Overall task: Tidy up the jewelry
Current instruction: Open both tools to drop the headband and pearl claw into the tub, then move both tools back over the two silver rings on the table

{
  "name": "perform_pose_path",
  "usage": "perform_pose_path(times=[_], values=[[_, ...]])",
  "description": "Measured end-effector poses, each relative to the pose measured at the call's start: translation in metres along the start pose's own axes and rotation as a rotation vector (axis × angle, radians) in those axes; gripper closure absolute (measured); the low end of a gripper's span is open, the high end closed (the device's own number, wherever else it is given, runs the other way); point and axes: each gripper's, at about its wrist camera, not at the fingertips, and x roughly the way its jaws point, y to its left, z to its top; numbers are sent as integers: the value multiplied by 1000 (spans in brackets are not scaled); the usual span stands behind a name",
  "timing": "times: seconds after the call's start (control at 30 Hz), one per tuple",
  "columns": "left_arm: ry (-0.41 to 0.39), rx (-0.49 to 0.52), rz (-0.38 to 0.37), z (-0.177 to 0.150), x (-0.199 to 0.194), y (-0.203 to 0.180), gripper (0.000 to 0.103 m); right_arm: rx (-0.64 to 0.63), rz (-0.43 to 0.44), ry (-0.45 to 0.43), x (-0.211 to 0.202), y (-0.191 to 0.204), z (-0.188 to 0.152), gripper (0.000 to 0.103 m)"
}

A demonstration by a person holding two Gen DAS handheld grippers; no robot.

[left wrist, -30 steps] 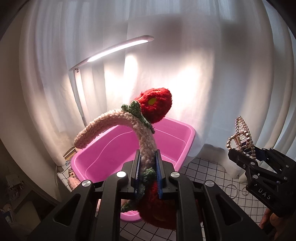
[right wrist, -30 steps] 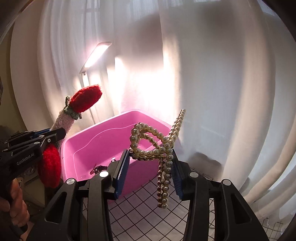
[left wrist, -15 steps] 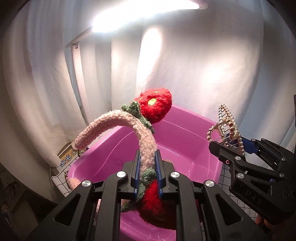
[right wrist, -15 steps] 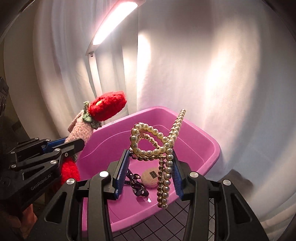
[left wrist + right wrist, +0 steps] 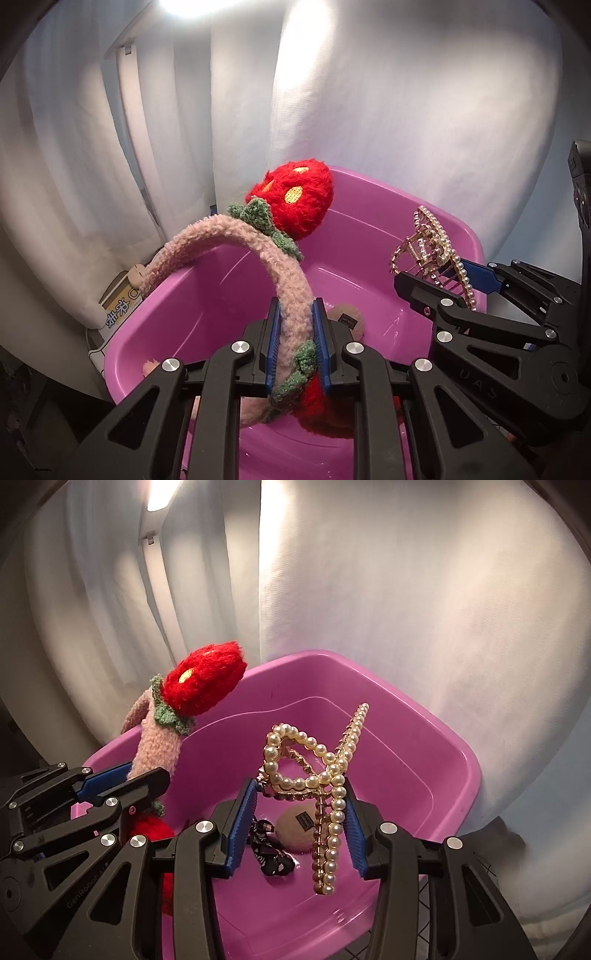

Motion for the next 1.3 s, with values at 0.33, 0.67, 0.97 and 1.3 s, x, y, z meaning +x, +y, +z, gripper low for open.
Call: perform_pose_path(times=[0.33,0.67,0.97,1.3], values=[[-19,-72,55,0,-8,16,18,41,-80,-50,-21,-16,0,37],[-11,-64,91,-7,-20,8,14,50,-98,-60,-37,-18,-8,37],[-21,-32,97,-19,-36,-9,10,93,-106,-77,-68,-21,-35,37],[-25,1,68,-33,-56,-46,9,139,-112,-80,-102,-35,-74,37]])
